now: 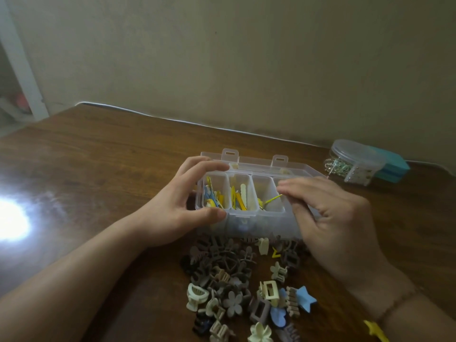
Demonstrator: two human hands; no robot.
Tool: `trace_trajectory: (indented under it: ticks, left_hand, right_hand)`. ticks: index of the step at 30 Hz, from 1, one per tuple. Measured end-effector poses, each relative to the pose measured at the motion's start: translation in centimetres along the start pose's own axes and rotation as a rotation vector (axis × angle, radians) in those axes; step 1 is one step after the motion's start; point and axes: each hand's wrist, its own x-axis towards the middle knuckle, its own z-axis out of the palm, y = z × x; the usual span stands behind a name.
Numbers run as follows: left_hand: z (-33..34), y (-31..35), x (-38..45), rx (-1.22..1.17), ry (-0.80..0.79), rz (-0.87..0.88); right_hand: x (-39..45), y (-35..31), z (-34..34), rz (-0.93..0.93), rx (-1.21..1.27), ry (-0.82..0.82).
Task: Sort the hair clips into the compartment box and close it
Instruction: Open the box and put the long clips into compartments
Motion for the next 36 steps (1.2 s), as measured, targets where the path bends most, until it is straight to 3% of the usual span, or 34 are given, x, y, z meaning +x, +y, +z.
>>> trace_trajectory:
  ticks: [5,11,17,19,23,30,33,36]
  left_hand:
    - [0.0,0.1,-0.1,-0.007,-0.005,-0.002]
    - [0.1,0.3,0.1,-0.019,-0.001,-0.02]
    - [0.2,0.2,0.0,0.006,0.014,-0.011]
    - [0.2,0.2,0.0,0.011,0.018,-0.011]
    - [0.1,0.0,-0.1,0.014,0.017,-0.018]
    - [0.1,-0.1,0.0,0.012,0.02,-0.014]
    - [0.1,-0.1,0.0,0.014,0.015,-0.015]
    - [0.1,0.1,0.0,0.01,0.019,-0.011]
  right_hand:
    - [0.2,0.1,-0.6,-0.028,0.192,-0.215]
    - [0.8,1.4,-7.5,0.165,0.247,-0.229]
    - [0.5,0.9,-7.2,0.089,0.17,-0.781]
    - [0.1,0.6,-5.9,0.05,0.164,-0.893]
    - [-0.1,0.3,-4.8,-0.009,-0.075,-1.044]
    - [-0.3,2.2,-4.9,0.072,-0.114,-1.054]
    - [0.1,2.4,-5.6,0.117,-0.021,-1.098]
    - [0.6,2.5,-8.1,0.19,0.165,-0.951]
